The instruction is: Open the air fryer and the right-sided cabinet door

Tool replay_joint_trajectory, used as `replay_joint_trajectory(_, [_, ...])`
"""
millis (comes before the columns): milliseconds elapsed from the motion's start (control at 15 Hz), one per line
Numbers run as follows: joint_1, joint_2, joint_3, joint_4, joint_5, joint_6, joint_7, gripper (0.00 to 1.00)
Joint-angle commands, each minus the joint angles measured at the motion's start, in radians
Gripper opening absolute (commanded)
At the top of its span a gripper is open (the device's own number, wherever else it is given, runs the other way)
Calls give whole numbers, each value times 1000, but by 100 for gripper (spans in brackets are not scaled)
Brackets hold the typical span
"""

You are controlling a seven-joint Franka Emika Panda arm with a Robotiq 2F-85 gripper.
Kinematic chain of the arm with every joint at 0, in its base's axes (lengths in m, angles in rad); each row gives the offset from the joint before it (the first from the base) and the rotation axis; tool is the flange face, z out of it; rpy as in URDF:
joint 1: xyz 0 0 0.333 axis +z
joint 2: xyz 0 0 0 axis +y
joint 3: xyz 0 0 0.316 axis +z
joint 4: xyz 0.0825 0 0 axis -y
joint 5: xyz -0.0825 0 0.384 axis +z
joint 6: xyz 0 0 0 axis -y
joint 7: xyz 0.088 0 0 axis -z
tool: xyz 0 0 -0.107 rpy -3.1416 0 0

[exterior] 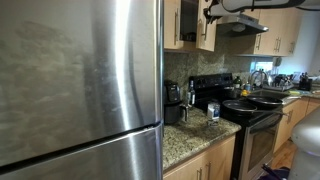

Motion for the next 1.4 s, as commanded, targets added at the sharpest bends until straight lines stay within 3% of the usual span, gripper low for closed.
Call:
replay_joint_trajectory(0, [-107, -203, -16, -149, 13, -107, 26, 1])
replay_joint_trajectory(200, [-183, -347, -71, -242, 28, -203, 24, 1])
replay_joint_trajectory(267, [-181, -391, -113, -277, 79, -210, 37, 27])
replay_joint_trajectory(333, [-114, -458, -193, -359, 150, -96, -24, 30])
replay_joint_trajectory(600, [-105, -463, -182, -377, 349, -7, -176, 62])
replay_joint_trajectory(933, [-38, -307, -104, -281, 594, 39, -303, 100])
replay_joint_trajectory(1067, [-2, -199, -93, -186, 661, 39, -374, 100])
replay_joint_trajectory(1133, [52, -127, -114, -108, 662, 29, -396, 100])
replay_joint_trajectory(1200, [42, -85, -109, -55, 713, 17, -460, 100])
replay_joint_trajectory(1333, [93, 8, -136, 57, 790, -3, -541, 100])
